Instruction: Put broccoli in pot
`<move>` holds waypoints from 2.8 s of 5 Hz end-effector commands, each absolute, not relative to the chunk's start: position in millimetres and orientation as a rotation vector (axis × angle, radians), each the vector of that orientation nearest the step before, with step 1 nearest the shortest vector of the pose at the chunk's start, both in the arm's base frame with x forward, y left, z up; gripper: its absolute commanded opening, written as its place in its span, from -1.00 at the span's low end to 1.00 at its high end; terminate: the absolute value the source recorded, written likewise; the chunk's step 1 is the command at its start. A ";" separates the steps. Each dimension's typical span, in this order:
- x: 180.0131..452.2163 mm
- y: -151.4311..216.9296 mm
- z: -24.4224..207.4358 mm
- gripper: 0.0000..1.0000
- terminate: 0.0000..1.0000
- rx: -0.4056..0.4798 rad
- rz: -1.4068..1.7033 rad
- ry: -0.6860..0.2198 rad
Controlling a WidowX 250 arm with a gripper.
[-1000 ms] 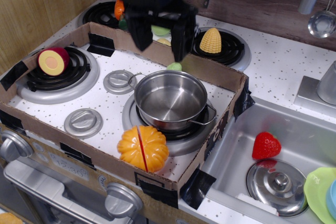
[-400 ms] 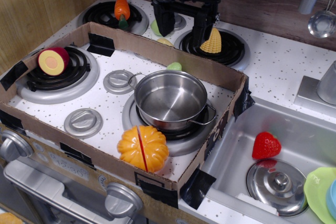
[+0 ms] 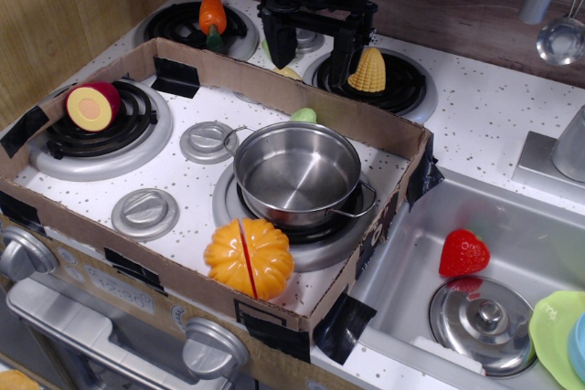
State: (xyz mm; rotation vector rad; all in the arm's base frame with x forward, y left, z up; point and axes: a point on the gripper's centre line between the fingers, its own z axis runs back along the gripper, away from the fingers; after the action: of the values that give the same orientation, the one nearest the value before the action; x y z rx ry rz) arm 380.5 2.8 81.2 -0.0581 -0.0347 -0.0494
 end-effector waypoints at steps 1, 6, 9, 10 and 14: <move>390.2 15.9 98.9 1.00 -1.00 -0.040 0.005 -0.064; 389.4 -2.4 42.7 1.00 -1.00 -0.130 0.005 -0.098; 388.2 -9.1 27.1 -1.00 -1.00 -0.129 -0.019 -0.111; 388.9 -7.9 27.7 -1.00 -1.00 -0.121 -0.044 -0.115; 391.8 10.0 110.1 -1.00 -1.00 -0.020 0.002 -0.190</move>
State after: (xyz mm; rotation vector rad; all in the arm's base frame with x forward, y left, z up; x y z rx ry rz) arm 383.2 10.0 77.0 -0.0228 -0.0931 0.0027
